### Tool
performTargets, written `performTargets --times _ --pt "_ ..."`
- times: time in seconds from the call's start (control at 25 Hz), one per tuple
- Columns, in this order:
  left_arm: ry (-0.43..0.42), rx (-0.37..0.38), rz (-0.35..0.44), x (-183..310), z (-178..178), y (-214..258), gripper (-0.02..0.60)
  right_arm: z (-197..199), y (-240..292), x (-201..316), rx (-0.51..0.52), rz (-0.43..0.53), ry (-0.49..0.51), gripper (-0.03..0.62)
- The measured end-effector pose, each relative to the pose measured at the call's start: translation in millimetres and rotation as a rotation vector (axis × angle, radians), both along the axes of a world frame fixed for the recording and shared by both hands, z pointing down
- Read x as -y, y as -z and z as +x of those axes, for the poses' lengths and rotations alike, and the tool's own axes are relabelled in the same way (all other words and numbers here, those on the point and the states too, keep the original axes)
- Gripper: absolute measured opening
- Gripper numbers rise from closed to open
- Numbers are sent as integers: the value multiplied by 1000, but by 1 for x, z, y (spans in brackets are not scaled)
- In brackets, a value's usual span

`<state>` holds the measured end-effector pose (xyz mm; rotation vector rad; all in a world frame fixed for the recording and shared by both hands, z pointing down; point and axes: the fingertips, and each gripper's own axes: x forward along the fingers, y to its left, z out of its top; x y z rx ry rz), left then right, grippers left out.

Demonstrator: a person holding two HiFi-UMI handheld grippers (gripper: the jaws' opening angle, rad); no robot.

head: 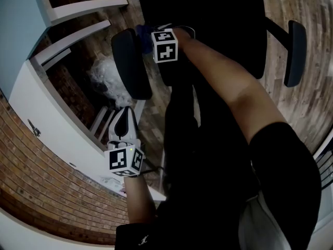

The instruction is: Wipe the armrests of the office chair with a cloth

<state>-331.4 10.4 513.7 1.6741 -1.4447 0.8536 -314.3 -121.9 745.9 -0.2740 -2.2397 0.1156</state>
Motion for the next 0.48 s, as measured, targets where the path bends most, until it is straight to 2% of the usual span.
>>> performTargets --times 0.16,0.28,0.48 --pt "11 7 7 0 -5 4 6 -1 1 2 -22 -69 1 57" --pt "-1 7 40 7 -1 16 6 1 6 1 -31 -54 15 57" --pt "-4 -17 61 8 2 25 6 2 58 -11 71 -10 -16 55"
